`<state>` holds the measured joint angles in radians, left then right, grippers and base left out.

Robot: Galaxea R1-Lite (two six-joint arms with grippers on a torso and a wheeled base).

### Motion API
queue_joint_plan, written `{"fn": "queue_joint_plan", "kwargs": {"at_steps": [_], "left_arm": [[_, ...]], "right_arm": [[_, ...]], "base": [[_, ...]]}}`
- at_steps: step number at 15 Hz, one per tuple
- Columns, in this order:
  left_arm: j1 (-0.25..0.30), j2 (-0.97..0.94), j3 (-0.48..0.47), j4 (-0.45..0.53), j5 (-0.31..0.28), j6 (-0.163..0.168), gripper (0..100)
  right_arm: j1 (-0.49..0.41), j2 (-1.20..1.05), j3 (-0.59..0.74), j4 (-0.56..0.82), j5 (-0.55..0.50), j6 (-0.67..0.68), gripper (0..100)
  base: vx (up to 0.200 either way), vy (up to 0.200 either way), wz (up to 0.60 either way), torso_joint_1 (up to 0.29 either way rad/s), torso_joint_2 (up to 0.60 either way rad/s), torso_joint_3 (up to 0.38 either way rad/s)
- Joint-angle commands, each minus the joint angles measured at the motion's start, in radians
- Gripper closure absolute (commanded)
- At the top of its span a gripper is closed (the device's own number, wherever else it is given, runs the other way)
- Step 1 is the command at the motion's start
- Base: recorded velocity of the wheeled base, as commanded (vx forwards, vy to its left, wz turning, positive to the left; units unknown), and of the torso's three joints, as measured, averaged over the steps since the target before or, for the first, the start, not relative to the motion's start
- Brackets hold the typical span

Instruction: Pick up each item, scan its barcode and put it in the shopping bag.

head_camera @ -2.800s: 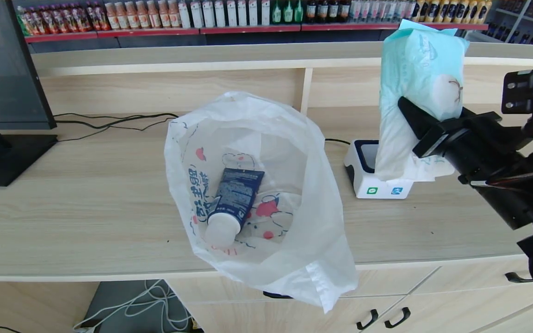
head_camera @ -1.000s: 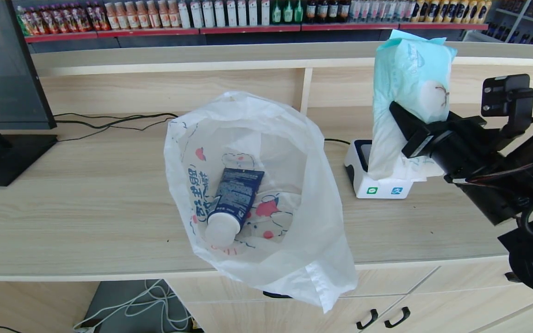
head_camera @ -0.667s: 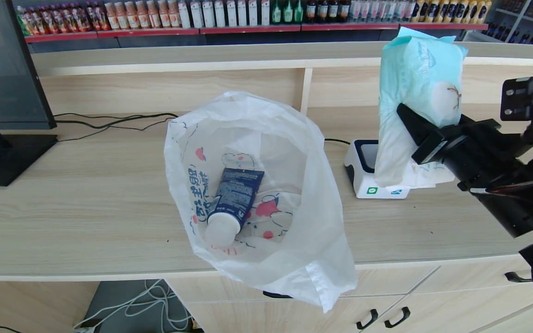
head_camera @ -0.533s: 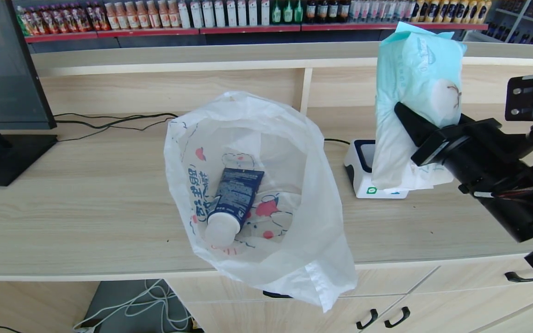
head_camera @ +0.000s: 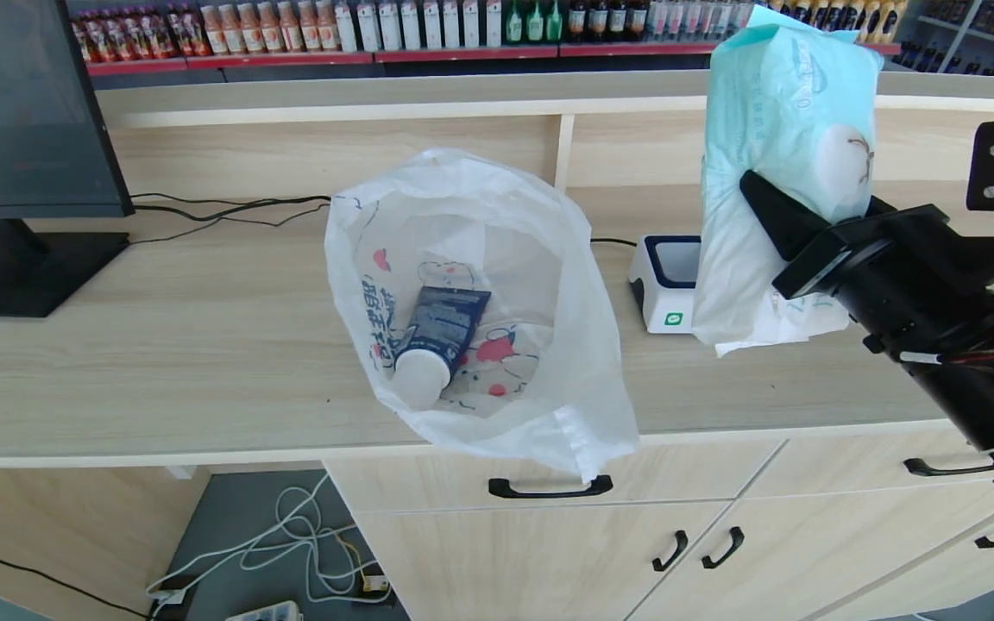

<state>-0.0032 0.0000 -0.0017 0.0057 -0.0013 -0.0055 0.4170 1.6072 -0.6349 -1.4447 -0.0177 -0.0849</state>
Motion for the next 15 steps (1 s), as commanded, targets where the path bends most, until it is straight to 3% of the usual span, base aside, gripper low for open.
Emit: {"fn": "queue_joint_plan", "kwargs": {"at_steps": [1,6,12,15], "left_arm": [[0.0,0.0,0.0,0.0,0.0,-0.001,100],[0.0,0.0,0.0,0.0,0.0,-0.001,100],[0.0,0.0,0.0,0.0,0.0,-0.001,100],[0.0,0.0,0.0,0.0,0.0,0.001,100]], "right_arm": [[0.0,0.002,-0.014,0.001,0.001,0.001,100],[0.0,-0.006,0.02,-0.005,0.001,0.001,100],[0.005,-0.032,-0.032,0.001,0.001,0.001,100],[0.037,-0.032,-0.048,0.004,0.001,-0.001,100]], "base": [[0.0,0.0,0.0,0.0,0.0,0.0],[0.0,0.0,0.0,0.0,0.0,0.0],[0.0,0.0,0.6,0.006,0.01,0.002],[0.0,0.0,0.0,0.0,0.0,0.0]]}}
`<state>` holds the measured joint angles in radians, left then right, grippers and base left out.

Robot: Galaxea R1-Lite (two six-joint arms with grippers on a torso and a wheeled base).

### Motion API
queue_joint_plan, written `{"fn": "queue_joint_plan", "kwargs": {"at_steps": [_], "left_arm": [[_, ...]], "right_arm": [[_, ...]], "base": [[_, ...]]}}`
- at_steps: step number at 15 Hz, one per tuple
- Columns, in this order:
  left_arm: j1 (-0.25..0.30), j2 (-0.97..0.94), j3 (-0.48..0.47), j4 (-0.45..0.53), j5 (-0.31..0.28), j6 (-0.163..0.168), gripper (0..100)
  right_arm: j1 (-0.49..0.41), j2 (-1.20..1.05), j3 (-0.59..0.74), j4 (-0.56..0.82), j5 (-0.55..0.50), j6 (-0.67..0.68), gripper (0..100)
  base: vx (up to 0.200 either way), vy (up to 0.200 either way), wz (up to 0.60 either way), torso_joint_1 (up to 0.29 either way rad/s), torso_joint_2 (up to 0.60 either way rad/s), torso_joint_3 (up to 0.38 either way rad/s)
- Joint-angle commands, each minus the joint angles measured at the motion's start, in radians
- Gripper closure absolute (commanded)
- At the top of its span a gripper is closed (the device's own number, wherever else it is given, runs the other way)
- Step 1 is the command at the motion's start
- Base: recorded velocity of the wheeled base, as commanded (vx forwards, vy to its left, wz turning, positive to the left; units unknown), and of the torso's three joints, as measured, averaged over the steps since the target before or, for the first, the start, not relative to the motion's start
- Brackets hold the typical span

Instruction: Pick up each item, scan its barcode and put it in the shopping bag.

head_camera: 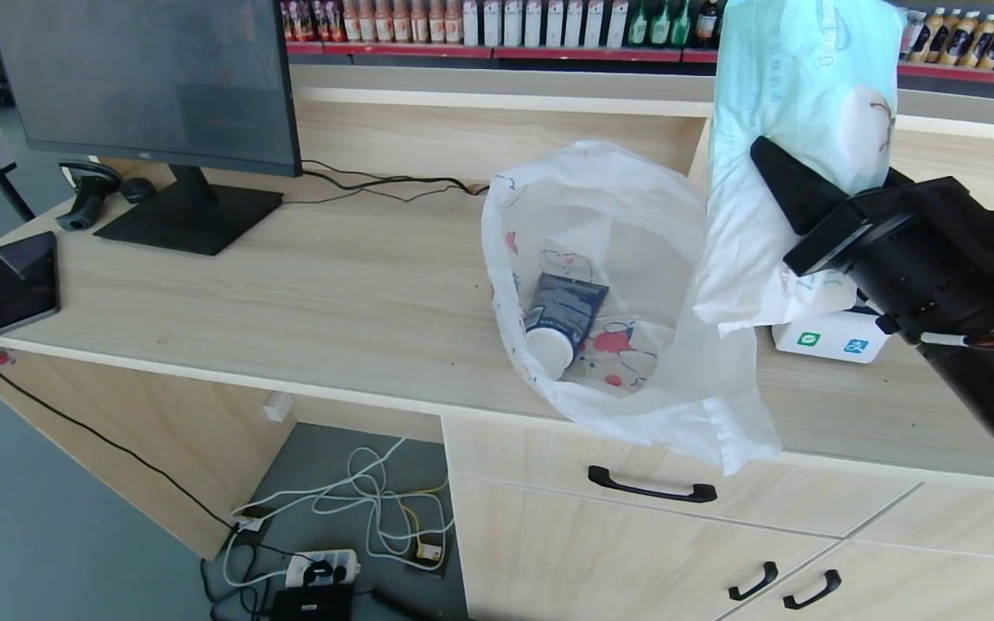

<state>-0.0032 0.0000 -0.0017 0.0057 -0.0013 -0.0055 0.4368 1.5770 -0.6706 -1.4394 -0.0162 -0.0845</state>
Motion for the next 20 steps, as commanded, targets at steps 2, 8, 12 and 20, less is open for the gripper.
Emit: {"fn": "queue_joint_plan", "kwargs": {"at_steps": [2,8,12,20], "left_arm": [[0.0,0.0,0.0,0.0,0.0,0.001,100],[0.0,0.0,0.0,0.0,0.0,-0.002,100],[0.0,0.0,0.0,0.0,0.0,-0.002,100],[0.0,0.0,0.0,0.0,0.0,-0.002,100]], "right_arm": [[0.065,0.021,-0.021,-0.004,-0.001,-0.001,100],[0.118,0.14,-0.116,-0.003,-0.004,-0.001,100],[0.131,0.218,-0.164,0.002,-0.036,0.005,100],[0.163,0.34,-0.178,0.005,-0.119,0.037,100]], "base": [[0.0,0.0,0.0,0.0,0.0,0.0],[0.0,0.0,0.0,0.0,0.0,0.0],[0.0,0.0,0.0,0.0,0.0,0.0],[0.0,0.0,0.0,0.0,0.0,0.0]]}}
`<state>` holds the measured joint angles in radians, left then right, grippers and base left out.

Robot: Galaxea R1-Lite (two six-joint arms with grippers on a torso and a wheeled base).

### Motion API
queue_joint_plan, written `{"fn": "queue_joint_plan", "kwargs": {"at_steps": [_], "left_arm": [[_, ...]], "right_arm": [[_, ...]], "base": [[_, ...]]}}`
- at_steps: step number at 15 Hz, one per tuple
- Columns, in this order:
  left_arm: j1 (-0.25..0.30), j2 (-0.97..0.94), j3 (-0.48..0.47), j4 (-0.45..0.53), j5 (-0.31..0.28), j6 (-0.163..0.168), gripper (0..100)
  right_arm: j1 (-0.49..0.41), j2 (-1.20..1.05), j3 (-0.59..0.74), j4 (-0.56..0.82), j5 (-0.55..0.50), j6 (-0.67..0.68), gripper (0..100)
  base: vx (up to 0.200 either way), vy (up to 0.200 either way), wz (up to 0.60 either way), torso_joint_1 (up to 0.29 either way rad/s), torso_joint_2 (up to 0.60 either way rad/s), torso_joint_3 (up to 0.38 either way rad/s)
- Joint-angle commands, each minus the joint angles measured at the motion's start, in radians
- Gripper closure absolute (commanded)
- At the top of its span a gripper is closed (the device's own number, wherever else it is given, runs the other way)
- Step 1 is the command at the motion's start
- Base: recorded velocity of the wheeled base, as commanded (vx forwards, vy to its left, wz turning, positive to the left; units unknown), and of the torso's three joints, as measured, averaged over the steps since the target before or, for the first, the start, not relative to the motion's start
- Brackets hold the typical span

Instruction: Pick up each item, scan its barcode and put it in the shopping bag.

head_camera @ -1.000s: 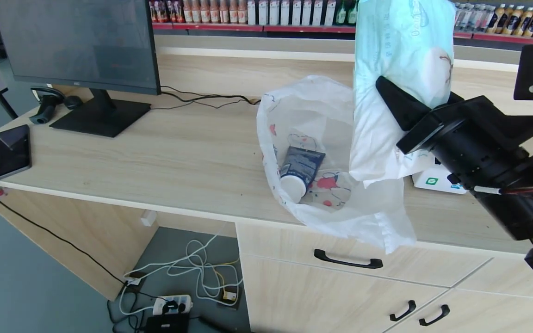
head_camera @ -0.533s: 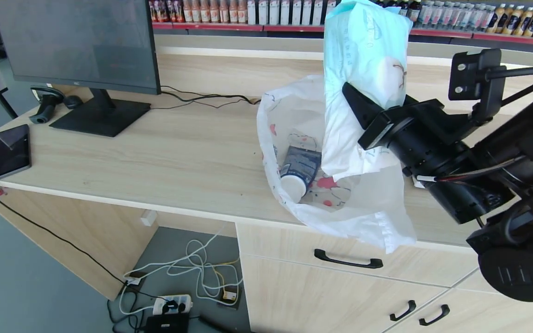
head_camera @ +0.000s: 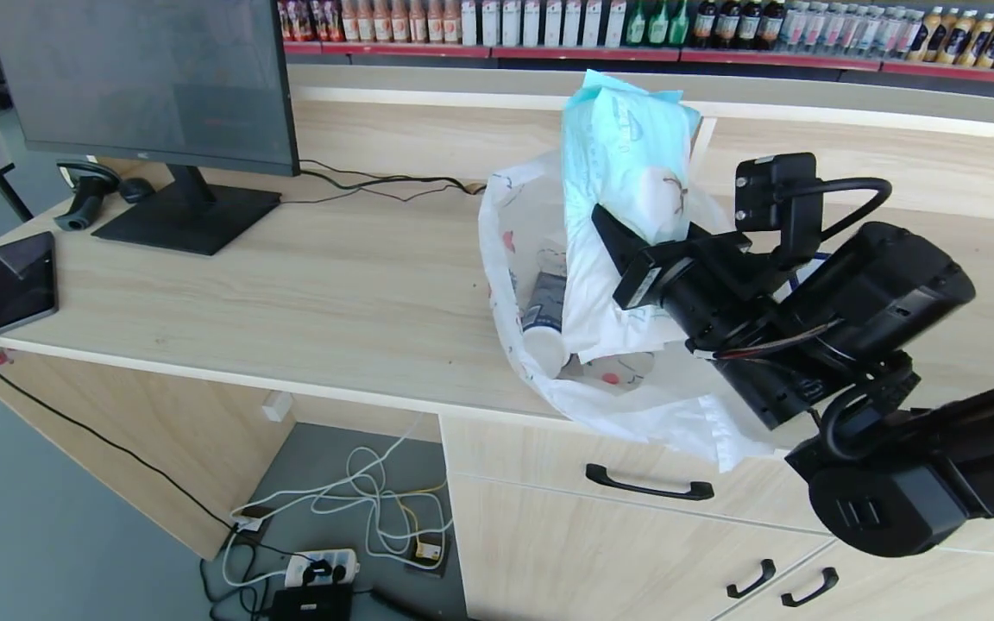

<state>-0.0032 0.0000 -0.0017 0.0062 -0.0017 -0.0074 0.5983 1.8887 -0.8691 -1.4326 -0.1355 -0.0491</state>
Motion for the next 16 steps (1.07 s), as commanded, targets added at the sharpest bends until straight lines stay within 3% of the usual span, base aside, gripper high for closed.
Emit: {"fn": "queue_joint_plan", "kwargs": {"at_steps": [1,12,16], "left_arm": [[0.0,0.0,0.0,0.0,0.0,0.0,100],[0.0,0.0,0.0,0.0,0.0,0.0,100],[0.0,0.0,0.0,0.0,0.0,0.0,100]], "right_arm": [[0.001,0.03,0.045,-0.003,0.001,0.002,100],[0.005,0.046,0.065,0.061,0.008,0.037,100],[-0.003,0.043,-0.005,0.228,0.011,0.1,100]], "base": [[0.0,0.0,0.0,0.0,0.0,0.0],[0.0,0.0,0.0,0.0,0.0,0.0],[0.0,0.0,0.0,0.0,0.0,0.0]]}}
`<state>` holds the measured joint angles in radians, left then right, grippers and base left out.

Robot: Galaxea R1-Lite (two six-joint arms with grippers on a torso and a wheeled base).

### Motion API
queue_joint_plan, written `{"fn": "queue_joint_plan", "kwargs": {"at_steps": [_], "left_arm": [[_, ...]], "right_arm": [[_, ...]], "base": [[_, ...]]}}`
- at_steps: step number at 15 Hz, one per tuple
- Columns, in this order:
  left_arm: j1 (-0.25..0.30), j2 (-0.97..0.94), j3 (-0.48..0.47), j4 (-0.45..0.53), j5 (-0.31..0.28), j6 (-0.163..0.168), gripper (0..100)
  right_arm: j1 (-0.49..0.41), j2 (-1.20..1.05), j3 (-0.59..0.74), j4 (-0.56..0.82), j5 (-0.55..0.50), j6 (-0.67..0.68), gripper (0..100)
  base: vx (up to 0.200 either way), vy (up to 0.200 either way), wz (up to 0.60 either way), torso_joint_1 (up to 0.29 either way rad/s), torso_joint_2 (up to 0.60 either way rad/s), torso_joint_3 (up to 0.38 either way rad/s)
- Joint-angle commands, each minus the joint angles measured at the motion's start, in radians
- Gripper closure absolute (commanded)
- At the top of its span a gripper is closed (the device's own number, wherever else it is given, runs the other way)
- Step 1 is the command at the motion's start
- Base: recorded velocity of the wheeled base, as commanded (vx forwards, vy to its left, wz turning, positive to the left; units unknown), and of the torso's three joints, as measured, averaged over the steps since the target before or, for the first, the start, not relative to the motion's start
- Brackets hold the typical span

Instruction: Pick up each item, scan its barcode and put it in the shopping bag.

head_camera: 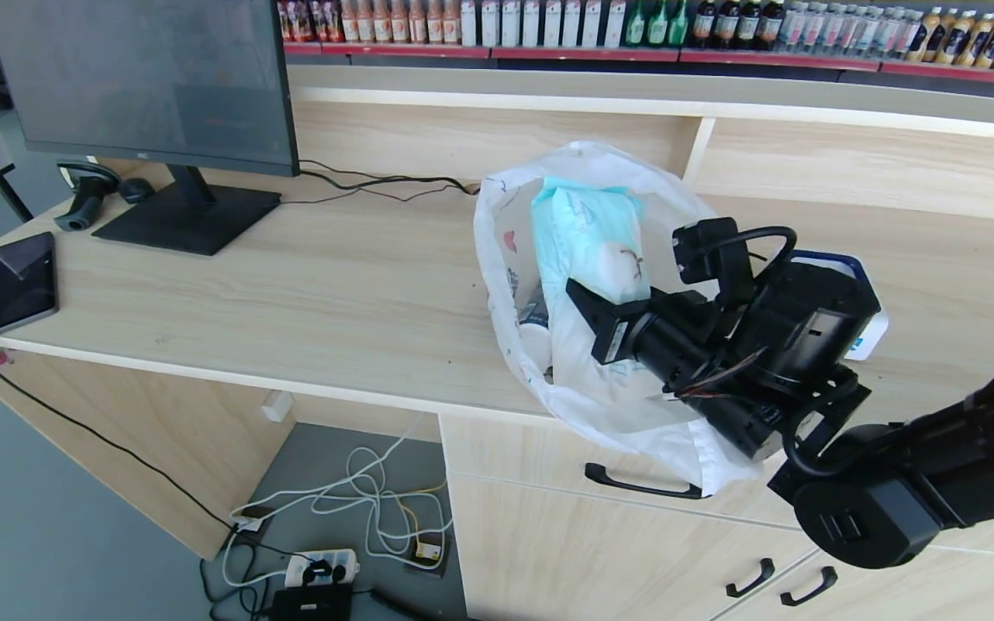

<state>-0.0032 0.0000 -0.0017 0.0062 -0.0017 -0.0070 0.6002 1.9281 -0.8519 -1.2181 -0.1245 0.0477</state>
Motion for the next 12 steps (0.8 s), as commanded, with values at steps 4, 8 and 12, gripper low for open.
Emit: {"fn": "queue_joint_plan", "kwargs": {"at_steps": [4,8,12], "left_arm": [[0.0,0.0,0.0,0.0,0.0,-0.001,100],[0.0,0.0,0.0,0.0,0.0,-0.001,100],[0.0,0.0,0.0,0.0,0.0,-0.001,100]], "right_arm": [[-0.045,0.032,-0.029,0.037,0.008,0.011,100],[-0.059,0.055,-0.053,0.037,0.005,0.017,100],[-0.062,0.061,-0.041,0.035,0.005,0.026,0]], "base": [[0.0,0.0,0.0,0.0,0.0,0.0],[0.0,0.0,0.0,0.0,0.0,0.0],[0.0,0.0,0.0,0.0,0.0,0.0]]}}
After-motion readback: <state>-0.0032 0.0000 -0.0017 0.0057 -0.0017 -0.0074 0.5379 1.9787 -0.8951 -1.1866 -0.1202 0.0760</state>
